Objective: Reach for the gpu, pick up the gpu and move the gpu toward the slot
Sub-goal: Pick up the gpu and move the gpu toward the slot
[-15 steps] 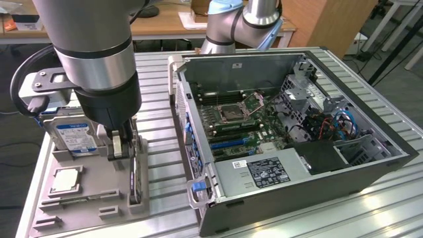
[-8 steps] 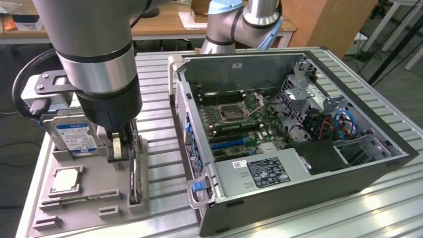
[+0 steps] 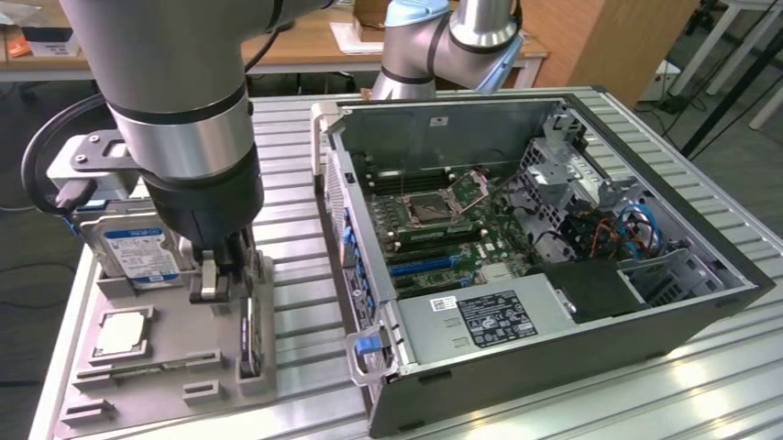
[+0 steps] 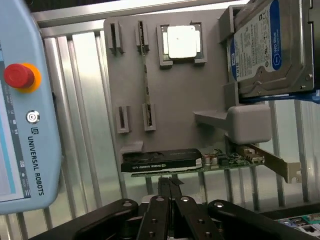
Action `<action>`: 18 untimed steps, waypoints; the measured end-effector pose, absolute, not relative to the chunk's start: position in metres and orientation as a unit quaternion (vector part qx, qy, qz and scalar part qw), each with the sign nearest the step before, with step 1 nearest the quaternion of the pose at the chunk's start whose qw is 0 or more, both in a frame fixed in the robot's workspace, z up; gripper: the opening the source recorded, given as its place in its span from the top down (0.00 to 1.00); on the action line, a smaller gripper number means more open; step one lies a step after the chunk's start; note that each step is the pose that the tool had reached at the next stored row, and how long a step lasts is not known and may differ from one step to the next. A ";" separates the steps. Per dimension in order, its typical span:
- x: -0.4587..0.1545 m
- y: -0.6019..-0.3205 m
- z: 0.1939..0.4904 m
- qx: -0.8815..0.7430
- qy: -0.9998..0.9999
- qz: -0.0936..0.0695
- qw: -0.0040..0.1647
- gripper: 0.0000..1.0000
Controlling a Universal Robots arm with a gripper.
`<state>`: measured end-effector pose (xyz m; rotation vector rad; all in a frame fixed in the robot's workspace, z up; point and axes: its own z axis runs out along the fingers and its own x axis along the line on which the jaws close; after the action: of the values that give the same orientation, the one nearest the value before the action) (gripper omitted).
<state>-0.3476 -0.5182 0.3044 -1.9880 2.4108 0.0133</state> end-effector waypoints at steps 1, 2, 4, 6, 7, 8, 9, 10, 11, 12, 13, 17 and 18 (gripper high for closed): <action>-0.348 -0.518 0.304 -0.629 0.777 0.004 0.008 0.89; -0.348 -0.518 0.303 -0.622 0.783 0.004 0.009 0.89; -0.348 -0.518 0.302 -0.608 0.794 0.004 0.009 0.89; -0.348 -0.518 0.300 -0.593 0.805 0.004 0.009 0.89; -0.348 -0.518 0.300 -0.586 0.810 0.004 0.009 0.89; -0.348 -0.518 0.299 -0.579 0.816 0.004 0.009 0.89; -0.348 -0.518 0.298 -0.571 0.821 0.004 0.009 0.89; -0.348 -0.518 0.298 -0.564 0.826 0.003 0.009 0.89; -0.348 -0.518 0.297 -0.556 0.831 0.003 0.009 0.89; -0.348 -0.518 0.297 -0.548 0.836 0.003 0.009 0.89; -0.348 -0.518 0.296 -0.541 0.841 0.003 0.009 0.89; -0.348 -0.518 0.294 -0.510 0.860 0.003 0.009 0.89; -0.348 -0.518 0.293 -0.502 0.865 0.003 0.009 0.89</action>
<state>-0.3476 -0.5182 0.2929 -1.5679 2.7015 0.0088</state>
